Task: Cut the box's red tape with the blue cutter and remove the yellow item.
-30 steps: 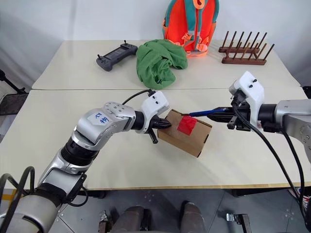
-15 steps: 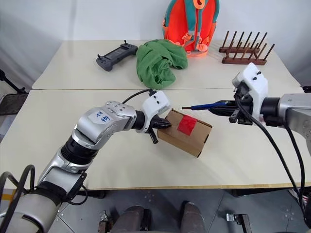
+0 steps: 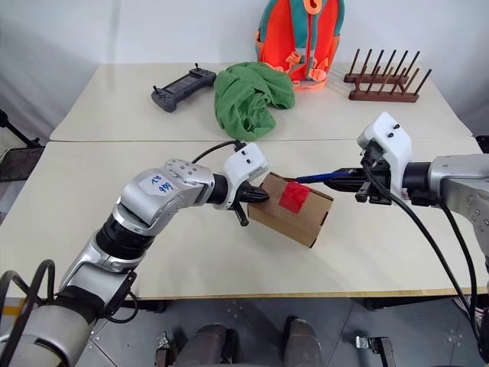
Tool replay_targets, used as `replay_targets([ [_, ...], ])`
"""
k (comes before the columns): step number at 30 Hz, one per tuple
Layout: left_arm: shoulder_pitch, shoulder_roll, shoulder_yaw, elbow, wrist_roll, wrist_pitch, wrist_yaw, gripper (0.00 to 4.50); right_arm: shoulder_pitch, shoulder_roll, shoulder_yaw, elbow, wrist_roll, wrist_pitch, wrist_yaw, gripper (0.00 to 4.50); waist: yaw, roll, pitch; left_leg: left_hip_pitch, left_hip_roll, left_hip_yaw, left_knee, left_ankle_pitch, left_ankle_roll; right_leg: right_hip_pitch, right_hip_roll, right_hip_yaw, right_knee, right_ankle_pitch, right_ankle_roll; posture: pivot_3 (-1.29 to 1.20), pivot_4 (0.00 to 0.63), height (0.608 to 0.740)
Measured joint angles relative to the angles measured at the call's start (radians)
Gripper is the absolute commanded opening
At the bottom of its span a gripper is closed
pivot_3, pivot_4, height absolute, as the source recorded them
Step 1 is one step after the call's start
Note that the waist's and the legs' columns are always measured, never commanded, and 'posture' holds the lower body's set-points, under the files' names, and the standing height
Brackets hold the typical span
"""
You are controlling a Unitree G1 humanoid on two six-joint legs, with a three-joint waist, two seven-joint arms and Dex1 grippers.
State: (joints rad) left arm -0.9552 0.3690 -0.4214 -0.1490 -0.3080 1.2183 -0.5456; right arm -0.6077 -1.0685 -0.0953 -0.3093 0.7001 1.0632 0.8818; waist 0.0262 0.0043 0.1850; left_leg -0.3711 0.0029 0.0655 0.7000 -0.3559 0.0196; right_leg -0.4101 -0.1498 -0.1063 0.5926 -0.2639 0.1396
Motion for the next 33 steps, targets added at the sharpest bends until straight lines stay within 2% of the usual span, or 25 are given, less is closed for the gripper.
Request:
replay_targets([
  [11,0.001,-0.004,0.001,-0.004,0.001,0.002,0.006,0.03,-0.096,0.068,0.094,0.072,-0.062,-0.045,0.014,0.16,0.001,0.0,0.0,0.0,0.0,0.0,0.0,0.0,0.0,0.0,0.0,0.0,0.0,0.0,0.0,0.0,0.15,0.74],
  [20,0.002,-0.005,0.001,-0.004,0.001,0.003,0.009,0.03,-0.101,0.07,0.114,0.087,-0.097,-0.059,0.046,0.16,0.0,0.0,0.0,0.0,0.0,0.001,0.0,0.0,0.0,0.0,0.0,0.0,0.0,0.0,0.0,0.0,0.15,0.74],
  [33,0.002,-0.01,0.006,-0.005,0.001,0.012,0.01,0.03,-0.089,-0.011,0.117,0.088,-0.129,-0.064,0.12,0.16,0.001,0.0,0.0,0.0,0.0,0.001,0.0,0.0,0.0,0.0,0.0,0.0,0.0,0.0,0.0,0.0,0.15,0.74],
])
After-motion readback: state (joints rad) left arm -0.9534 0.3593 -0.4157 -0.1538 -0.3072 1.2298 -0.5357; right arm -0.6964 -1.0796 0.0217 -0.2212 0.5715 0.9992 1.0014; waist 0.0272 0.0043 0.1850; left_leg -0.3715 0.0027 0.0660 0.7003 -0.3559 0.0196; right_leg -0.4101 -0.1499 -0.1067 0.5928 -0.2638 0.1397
